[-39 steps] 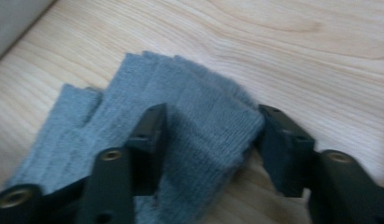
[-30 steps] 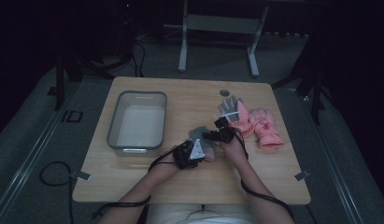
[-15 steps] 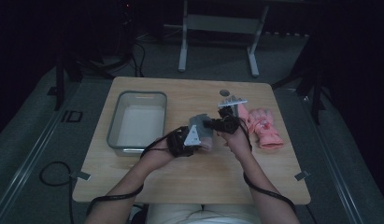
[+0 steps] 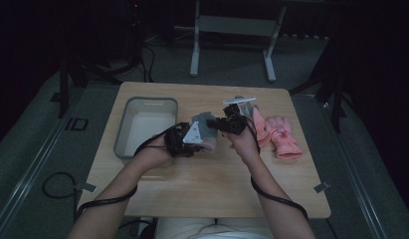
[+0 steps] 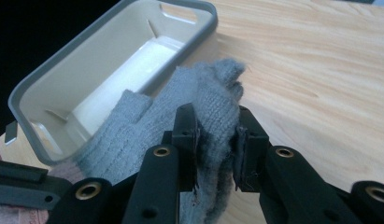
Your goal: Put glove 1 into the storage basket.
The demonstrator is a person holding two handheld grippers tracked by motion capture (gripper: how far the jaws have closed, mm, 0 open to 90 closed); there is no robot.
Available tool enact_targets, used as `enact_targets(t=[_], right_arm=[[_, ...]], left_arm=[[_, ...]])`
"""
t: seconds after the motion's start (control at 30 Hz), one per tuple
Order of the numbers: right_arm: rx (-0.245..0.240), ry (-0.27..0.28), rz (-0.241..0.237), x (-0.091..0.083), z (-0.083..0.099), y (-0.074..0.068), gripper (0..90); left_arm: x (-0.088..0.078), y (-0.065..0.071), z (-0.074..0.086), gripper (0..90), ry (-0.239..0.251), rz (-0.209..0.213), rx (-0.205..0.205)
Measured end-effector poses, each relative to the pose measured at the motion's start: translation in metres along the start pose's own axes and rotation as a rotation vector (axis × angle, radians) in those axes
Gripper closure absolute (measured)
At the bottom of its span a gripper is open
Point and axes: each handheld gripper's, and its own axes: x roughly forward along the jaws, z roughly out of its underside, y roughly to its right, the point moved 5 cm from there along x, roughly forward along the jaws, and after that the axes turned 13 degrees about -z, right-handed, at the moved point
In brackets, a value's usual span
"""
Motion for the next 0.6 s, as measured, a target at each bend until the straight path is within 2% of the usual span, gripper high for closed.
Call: enact_targets(t=[0.4, 0.6], right_arm=[[-0.032, -0.004, -0.041, 0.03, -0.033, -0.023, 74.3], [-0.051, -0.014, -0.056, 0.055, -0.047, -0.037, 74.3]], left_arm=[[-0.026, -0.029, 0.022, 69.9, -0.042, -0.041, 0.024], [-0.039, -0.042, 0.044, 69.8, -0.051, -0.06, -0.001]])
